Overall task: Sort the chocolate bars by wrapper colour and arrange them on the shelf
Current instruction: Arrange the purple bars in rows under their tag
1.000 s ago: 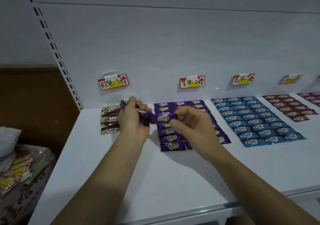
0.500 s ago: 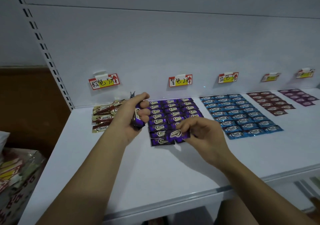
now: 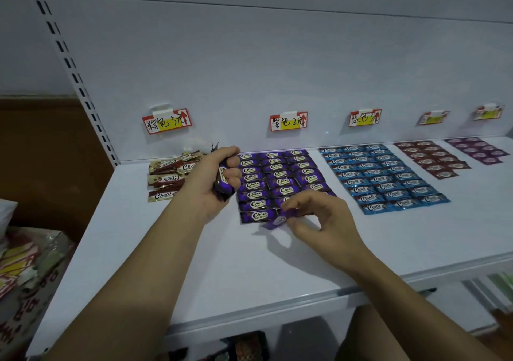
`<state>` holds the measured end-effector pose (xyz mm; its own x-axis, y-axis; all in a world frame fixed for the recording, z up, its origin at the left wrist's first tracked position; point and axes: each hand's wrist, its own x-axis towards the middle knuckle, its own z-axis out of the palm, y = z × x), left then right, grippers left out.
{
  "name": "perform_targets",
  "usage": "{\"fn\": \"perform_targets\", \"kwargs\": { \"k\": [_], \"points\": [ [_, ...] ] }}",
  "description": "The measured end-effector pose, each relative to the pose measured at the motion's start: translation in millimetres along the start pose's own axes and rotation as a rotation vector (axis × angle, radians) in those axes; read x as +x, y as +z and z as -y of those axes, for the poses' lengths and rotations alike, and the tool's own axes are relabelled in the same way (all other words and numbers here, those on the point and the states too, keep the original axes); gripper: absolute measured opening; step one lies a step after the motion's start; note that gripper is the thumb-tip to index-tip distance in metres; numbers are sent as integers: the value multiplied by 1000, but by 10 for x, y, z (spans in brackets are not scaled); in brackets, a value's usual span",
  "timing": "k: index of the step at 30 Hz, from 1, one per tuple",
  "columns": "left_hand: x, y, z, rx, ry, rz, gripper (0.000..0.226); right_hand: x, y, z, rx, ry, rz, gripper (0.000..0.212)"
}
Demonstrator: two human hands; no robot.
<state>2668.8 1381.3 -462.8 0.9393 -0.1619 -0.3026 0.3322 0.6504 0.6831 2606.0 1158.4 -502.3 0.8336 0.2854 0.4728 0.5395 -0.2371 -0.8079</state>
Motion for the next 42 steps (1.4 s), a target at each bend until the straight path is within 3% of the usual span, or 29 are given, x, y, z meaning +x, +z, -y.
{"fn": "perform_targets", "kwargs": {
  "k": [3,6,8,14,28,35,39,42],
  "points": [
    [0,7,8,8,2,-5,16,49,9,56,-198,-162,-15,20],
    [-11,13,7,-4,0,-3,16,52,87,4,-502,-333,178,23],
    [-16,10,9,-14,-6,4,16,17,142,-95,-594,-343,293,22],
    [-1,0,33,-19,-20,17,14,-12,91,-155,-419,-97,245,10],
    [-20,29,55,-26,-28,11,12,23,156,-221,-494,-135,214,13],
    [-14,52,78,-159,-48,-3,13,33,166,-223,-513,-147,212,11],
    [-12,101,141,-302,-23,-44,17,61,171,-104,-385,-74,125,21],
    [-45,165,165,-281,35,-79,22,257,253,95,-189,-11,10,23]
  ]
}}
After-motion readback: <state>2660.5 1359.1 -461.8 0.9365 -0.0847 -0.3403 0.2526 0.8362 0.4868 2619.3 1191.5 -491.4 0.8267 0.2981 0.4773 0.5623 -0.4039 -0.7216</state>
